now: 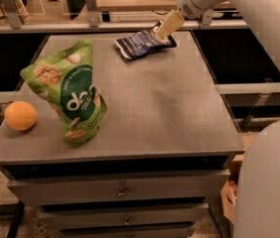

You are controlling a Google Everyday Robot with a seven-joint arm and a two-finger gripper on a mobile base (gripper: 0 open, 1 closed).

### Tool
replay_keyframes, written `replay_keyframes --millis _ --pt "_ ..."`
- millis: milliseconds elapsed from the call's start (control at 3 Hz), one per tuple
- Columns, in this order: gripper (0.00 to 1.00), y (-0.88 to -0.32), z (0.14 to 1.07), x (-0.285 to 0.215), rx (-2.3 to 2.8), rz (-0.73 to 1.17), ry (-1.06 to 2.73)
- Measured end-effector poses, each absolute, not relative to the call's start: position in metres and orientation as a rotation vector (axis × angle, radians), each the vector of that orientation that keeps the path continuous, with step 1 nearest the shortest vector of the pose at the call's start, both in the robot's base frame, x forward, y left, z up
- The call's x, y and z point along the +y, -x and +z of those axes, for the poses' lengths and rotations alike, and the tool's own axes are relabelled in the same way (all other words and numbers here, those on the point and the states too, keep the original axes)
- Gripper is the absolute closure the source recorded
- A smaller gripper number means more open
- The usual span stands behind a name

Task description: Move blue chip bag near green rice chip bag

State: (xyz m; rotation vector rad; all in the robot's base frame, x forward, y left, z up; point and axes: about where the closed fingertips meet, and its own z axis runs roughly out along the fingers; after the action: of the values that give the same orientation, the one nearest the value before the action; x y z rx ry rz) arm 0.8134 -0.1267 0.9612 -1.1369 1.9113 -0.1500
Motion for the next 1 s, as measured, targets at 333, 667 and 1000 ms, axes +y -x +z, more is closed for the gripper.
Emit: replay_keyframes --millis 333,667,1000 --pt "0.0 -0.825 0.945 -0.105 1.939 -0.051 1.135" --pt "0.0 -0.833 0.931 -0.085 1.937 0.039 1.141" --pt "0.0 -0.839 0.923 -0.065 1.924 0.108 1.147"
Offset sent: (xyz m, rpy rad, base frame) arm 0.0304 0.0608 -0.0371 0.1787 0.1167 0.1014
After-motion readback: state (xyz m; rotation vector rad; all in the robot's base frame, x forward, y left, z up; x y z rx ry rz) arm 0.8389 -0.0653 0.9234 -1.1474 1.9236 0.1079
